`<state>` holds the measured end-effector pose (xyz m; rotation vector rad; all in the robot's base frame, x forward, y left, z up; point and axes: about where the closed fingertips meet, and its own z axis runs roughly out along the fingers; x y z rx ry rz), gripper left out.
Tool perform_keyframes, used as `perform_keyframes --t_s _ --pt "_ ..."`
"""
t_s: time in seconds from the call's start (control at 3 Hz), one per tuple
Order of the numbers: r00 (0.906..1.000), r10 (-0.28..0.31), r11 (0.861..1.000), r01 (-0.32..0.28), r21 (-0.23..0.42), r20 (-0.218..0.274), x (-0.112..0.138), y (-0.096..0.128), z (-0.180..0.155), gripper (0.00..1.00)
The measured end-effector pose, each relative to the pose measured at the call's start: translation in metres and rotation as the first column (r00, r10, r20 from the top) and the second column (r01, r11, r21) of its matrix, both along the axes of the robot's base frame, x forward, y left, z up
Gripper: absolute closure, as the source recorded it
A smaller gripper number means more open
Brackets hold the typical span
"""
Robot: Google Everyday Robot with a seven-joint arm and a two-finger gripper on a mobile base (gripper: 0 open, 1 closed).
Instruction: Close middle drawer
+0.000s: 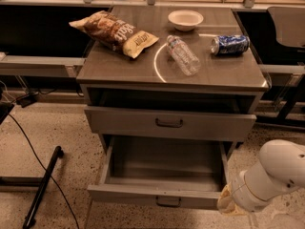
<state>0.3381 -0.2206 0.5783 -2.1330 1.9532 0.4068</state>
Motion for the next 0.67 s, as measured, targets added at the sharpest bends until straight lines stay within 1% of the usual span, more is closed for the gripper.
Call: perform_keyframes --t_s 0.33,0.67 --pt "0.9966 -0.081 0.996 0.081 0.045 -0.012 0.000 0.008 -0.065 1.00" --pt "0.9900 -0.140 0.987 0.138 0.083 0.018 -0.013 0.011 -0.125 1.00"
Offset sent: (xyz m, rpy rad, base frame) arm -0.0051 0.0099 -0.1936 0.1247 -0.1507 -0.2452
